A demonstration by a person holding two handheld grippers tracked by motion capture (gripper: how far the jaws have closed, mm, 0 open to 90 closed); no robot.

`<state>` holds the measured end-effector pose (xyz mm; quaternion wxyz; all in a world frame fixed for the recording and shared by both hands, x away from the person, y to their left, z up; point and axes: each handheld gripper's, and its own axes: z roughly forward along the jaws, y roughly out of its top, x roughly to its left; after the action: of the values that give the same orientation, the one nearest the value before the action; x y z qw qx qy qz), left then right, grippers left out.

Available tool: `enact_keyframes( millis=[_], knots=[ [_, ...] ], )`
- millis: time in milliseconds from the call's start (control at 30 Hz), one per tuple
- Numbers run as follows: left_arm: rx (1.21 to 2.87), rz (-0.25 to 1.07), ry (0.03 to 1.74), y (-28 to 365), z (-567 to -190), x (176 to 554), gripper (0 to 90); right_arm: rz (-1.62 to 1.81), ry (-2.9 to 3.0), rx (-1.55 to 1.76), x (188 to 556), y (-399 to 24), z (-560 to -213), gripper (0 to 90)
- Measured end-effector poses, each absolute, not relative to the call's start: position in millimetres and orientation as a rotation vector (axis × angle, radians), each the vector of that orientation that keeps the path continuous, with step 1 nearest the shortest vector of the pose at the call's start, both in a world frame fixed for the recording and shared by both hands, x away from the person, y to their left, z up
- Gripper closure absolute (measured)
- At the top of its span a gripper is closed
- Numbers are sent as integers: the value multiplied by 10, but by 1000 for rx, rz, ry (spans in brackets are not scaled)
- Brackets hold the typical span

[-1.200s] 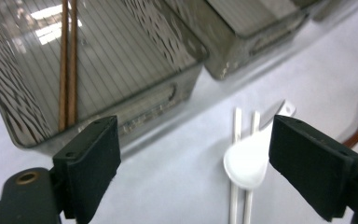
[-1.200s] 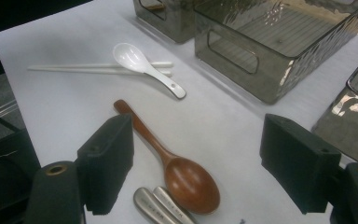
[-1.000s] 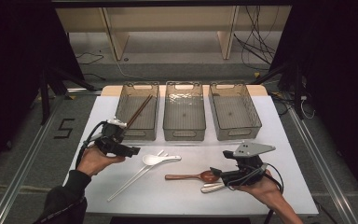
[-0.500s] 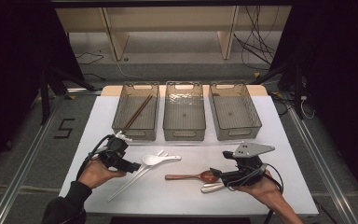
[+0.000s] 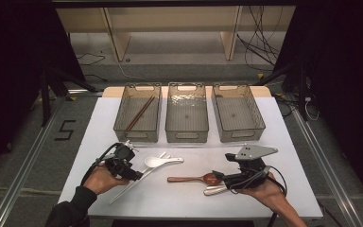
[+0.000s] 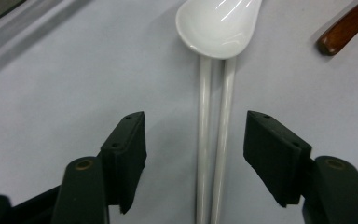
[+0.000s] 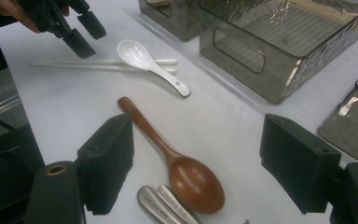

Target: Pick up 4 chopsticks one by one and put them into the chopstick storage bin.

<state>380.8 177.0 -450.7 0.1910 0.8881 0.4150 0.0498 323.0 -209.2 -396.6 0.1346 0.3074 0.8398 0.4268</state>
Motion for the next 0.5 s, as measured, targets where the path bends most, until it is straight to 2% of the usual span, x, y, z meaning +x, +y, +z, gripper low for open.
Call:
enact_keyframes(
  millis=[200,500],
  knots=[
    [2528,125,1172,1770,-4563,3830,507,1236,2436,891,3234,-2090,-3968,269],
    [2563,110,1164,1745,-4591,3834,602,1233,2438,891,3238,-2090,-3970,269]
  ],
)
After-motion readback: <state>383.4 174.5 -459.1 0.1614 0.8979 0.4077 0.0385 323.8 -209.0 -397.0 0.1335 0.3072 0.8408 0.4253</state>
